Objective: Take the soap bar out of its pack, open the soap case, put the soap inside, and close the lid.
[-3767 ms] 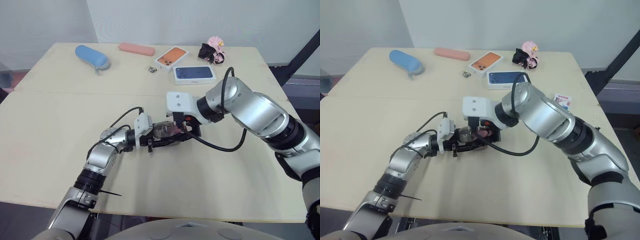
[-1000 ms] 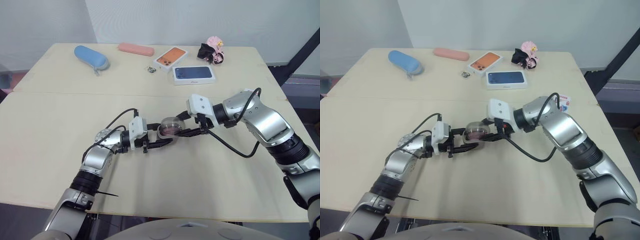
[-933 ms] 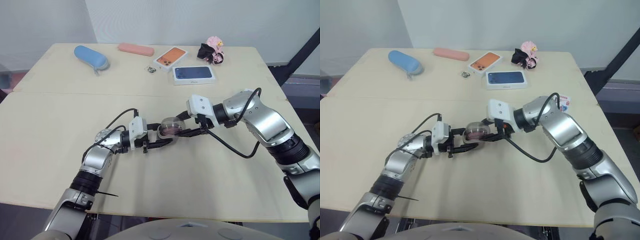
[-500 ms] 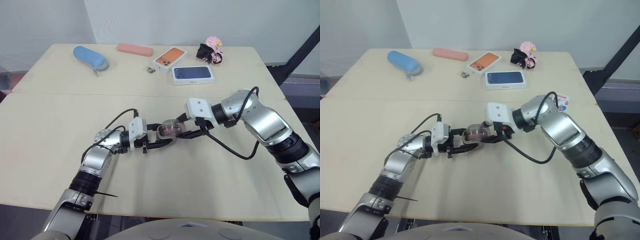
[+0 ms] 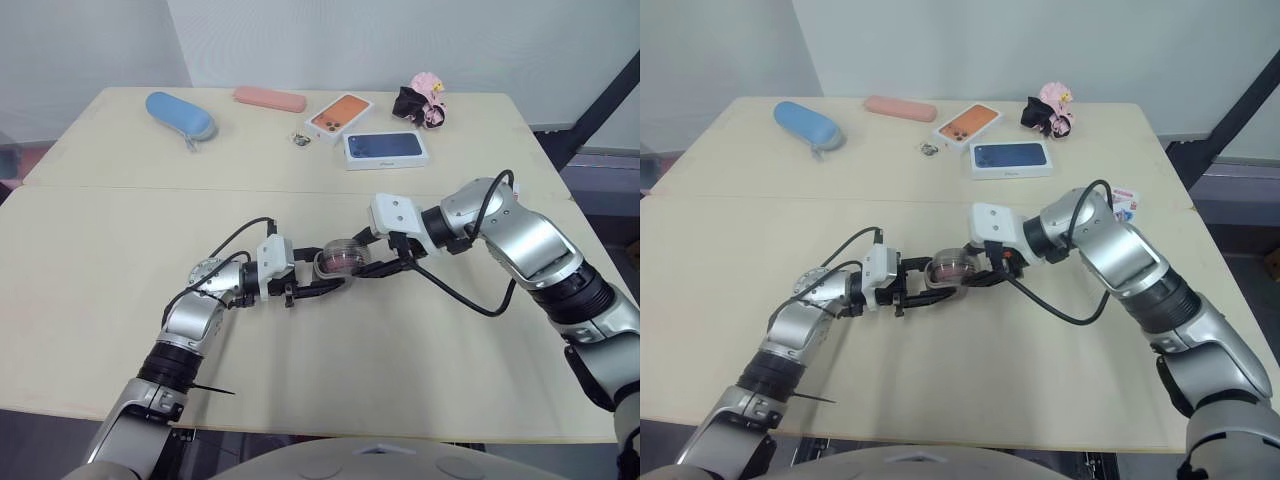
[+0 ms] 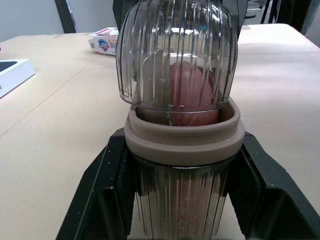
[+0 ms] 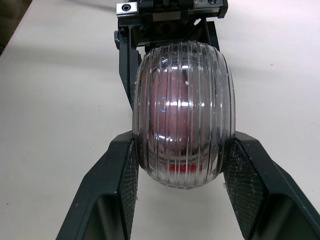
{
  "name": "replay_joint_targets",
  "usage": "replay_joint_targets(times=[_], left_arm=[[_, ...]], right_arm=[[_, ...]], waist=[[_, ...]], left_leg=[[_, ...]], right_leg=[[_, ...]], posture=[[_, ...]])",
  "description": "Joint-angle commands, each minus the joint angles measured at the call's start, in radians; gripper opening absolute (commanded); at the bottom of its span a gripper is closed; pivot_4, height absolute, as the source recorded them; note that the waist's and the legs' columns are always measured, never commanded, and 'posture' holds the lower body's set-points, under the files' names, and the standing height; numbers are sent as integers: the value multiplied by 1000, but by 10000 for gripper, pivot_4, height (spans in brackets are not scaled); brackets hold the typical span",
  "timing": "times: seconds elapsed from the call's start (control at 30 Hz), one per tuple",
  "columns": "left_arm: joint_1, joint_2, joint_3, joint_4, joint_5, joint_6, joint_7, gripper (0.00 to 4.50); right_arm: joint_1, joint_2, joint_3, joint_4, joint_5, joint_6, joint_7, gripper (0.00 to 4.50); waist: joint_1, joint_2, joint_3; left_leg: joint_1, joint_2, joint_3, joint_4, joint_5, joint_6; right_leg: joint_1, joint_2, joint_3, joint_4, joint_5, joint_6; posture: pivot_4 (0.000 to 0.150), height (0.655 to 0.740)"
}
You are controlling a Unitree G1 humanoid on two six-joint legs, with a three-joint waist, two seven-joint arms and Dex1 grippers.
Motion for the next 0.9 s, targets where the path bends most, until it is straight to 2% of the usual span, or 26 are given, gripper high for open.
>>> replay_joint_targets(times=[0.03,0.37,0.63,0.9], left_arm=[[11,14,23,-23,-12,6,10,19296],[12,15,21,-25,-11,9,16,19296],[24,8,35,-20,-30,2,13,19296],[50,2,43,23,-28,-91,6,19296]], right_arm=[[-2,1,13,-23,7,3,34,19728],[-2,27,44,16,-54,-78,48,19728],[-37,54,12,-10,-24,-23,51,19728],[-66,41,12,-23,-22,16,77,19728]], waist=[[0,0,0],[-9,0,0],[-11,0,0],[-10,0,0]], left_leg=[[0,0,0,0,0,0],[0,0,0,-1,0,0],[0,0,0,-1,0,0],[-1,0,0,-1,0,0]], right_leg=[[0,0,0,0,0,0],[0,0,0,0,0,0],[0,0,0,0,0,0],[0,0,-1,1,0,0]], posture=[[1500,7400],[1500,7400],[1500,7400],[1500,7400]])
